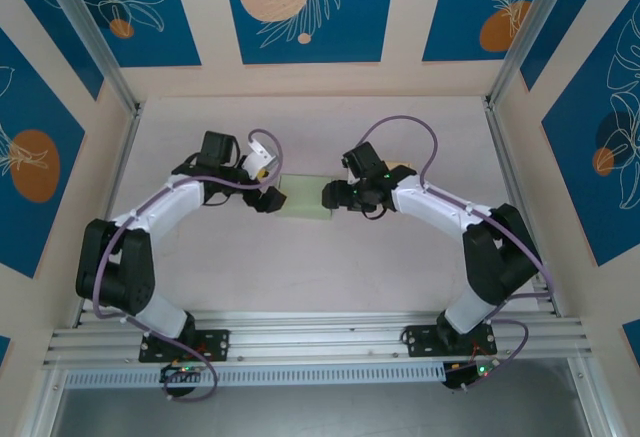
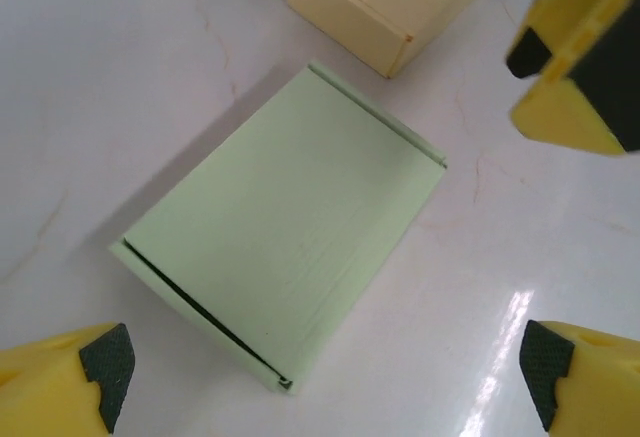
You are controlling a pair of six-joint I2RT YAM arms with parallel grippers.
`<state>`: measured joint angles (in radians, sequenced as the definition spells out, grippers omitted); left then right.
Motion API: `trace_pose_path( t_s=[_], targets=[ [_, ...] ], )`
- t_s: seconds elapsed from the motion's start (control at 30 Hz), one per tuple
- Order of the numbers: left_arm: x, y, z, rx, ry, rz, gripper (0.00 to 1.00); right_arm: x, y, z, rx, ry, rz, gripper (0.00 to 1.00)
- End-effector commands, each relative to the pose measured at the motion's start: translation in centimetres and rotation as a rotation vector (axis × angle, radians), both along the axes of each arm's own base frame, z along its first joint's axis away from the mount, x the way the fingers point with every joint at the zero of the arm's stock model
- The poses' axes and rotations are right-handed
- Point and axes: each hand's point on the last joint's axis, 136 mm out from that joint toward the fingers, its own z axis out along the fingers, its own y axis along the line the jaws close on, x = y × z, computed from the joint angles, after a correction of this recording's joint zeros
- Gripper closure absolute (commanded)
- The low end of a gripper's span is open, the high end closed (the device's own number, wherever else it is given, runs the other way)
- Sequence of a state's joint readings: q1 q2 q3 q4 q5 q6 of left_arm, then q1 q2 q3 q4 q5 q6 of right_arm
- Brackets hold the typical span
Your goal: Fold the paper box
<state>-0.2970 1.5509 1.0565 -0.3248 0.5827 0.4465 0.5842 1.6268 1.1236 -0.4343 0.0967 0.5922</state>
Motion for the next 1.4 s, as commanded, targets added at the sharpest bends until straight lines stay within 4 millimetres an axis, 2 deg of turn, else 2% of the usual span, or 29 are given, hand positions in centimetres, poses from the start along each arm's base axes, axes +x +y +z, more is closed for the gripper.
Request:
trace_pose_path(
  t_s=[0.0,0.13,0.3,0.4,0.5,0.63,0.83,0.97,1.07,1.1,1.17,1.27,1.37],
  targets=[
    [-2.9,0.9,-3.7,0.13,-0.038,-0.175,0.0,0.6,1.6,0.2,0.069,0.029,0.069,0.29],
    [-2.4,0.5,-4.8,0.133,-0.157,-0.243,0.01,1.5,2.1,-0.5,0.079,0.05,0.08,0.29],
    [-0.8,0.5,-6.1,0.166,-0.248,-0.246,0.0,2.5,2.4,-1.4,0.088,0.066,0.073,0.28],
    [-0.1,0.6,-7.0,0.189,-0.258,-0.245,0.01,3.0,2.6,-2.0,0.097,0.078,0.068,0.28],
    [0.5,0.8,-8.7,0.253,-0.246,-0.258,0.02,3.5,2.9,-2.3,0.097,0.081,0.07,0.28],
    [1.2,1.0,-9.8,0.292,-0.262,-0.246,0.05,4.2,3.3,-2.5,0.104,0.085,0.077,0.28],
    [2.3,0.8,-10.4,0.311,-0.25,-0.242,0.17,5.0,4.0,-3.3,0.11,0.096,0.098,0.29],
    [2.3,0.5,-10.7,0.319,-0.235,-0.269,0.21,5.3,4.6,-3.9,0.118,0.104,0.114,0.33],
    [2.3,0.1,-10.9,0.326,-0.223,-0.297,0.33,5.5,5.0,-4.5,0.126,0.115,0.127,0.35],
    [2.2,0.0,-11.0,0.332,-0.221,-0.308,0.39,5.6,5.1,-4.7,0.13,0.119,0.131,0.36],
    [2.1,-0.2,-11.1,0.344,-0.219,-0.328,0.42,5.8,5.4,-5.0,0.136,0.126,0.137,0.37],
    [1.8,-0.1,-11.4,0.377,-0.215,-0.364,0.6,6.0,5.7,-5.1,0.139,0.128,0.142,0.37],
    [1.6,0.3,-12.2,0.444,-0.215,-0.402,0.62,6.1,5.7,-5.1,0.139,0.126,0.145,0.38]
  ],
)
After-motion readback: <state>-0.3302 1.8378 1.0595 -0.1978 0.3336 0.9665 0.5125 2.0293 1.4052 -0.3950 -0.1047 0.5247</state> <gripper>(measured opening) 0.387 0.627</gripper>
